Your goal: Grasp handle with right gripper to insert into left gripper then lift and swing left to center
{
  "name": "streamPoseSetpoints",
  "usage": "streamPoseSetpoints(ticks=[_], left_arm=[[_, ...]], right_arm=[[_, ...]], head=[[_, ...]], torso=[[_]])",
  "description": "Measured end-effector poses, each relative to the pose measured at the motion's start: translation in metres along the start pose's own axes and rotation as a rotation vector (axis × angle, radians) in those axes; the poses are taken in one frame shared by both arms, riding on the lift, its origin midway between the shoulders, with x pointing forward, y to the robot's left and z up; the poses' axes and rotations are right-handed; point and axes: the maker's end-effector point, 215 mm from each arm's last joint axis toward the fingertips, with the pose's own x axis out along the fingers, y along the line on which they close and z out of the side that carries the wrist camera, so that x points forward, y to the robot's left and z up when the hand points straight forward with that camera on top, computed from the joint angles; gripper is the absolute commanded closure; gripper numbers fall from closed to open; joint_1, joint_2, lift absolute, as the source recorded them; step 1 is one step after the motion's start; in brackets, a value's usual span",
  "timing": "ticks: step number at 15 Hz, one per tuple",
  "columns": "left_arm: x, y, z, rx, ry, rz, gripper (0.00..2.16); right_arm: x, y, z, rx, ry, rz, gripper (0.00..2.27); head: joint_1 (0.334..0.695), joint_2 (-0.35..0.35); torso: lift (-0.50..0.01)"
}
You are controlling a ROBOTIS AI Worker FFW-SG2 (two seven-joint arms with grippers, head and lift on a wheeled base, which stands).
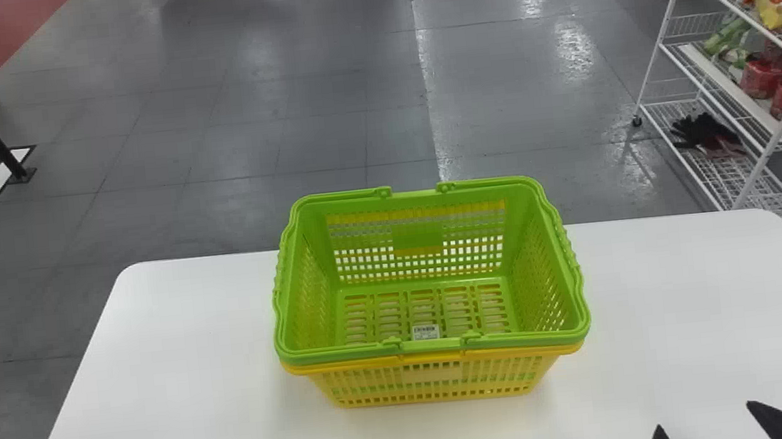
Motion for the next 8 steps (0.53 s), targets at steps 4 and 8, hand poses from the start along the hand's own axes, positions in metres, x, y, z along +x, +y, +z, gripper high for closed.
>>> streamPoseSetpoints(ticks=[4,8], left_arm=[[0.0000,-0.0006,-0.0003,-0.002,0.000,0.000,0.14],[0.0005,-0.0005,-0.0008,-0.001,-0.001,0.000,0.13]], right_arm=[[0.0000,-0.0004,0.0004,0.002,-0.002,-0.002,0.08],[-0.0004,0.0000,-0.0006,0.004,-0.001,-0.003,0.08]], head=[[0.695,0.045],[0.695,0.046]], torso=[[-0.093],[-0.093]])
